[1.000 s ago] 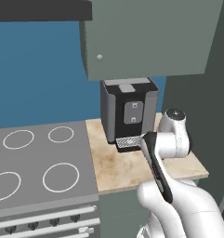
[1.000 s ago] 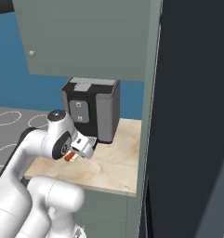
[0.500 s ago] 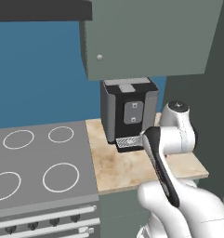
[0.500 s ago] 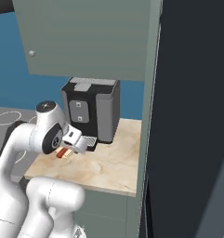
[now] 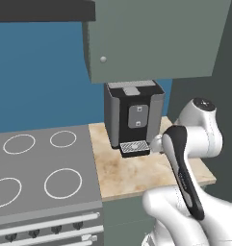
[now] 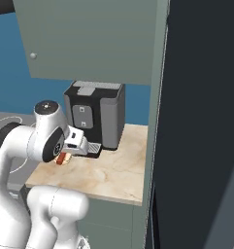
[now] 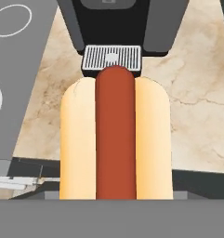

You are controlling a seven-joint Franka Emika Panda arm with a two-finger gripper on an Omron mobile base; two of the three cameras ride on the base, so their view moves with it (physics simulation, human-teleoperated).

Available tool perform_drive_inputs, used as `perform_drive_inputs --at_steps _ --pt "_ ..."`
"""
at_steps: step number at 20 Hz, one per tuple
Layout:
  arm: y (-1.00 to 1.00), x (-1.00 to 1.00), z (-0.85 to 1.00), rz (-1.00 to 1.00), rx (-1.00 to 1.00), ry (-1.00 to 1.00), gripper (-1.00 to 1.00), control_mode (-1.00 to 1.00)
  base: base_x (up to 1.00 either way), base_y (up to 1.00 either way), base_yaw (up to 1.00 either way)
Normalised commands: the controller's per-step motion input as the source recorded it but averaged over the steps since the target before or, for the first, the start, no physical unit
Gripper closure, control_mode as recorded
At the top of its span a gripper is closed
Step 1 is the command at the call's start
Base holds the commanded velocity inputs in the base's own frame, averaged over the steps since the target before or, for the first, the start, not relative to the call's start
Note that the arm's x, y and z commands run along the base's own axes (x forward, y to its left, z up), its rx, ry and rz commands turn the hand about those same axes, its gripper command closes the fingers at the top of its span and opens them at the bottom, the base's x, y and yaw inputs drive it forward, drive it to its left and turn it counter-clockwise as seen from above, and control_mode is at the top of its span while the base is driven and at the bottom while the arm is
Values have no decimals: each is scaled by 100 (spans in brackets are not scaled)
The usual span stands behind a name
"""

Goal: Store the hot dog in the freezer for long-term storage. Close the freezer door after placing the cooked food.

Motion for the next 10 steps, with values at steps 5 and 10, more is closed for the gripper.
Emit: perform_drive_inputs --at_steps 5,10 --pt "5 -17 13 8 -3 3 100 -100 0 0 0" --pt "0 -9 -1 0 0 4 100 -100 0 0 0"
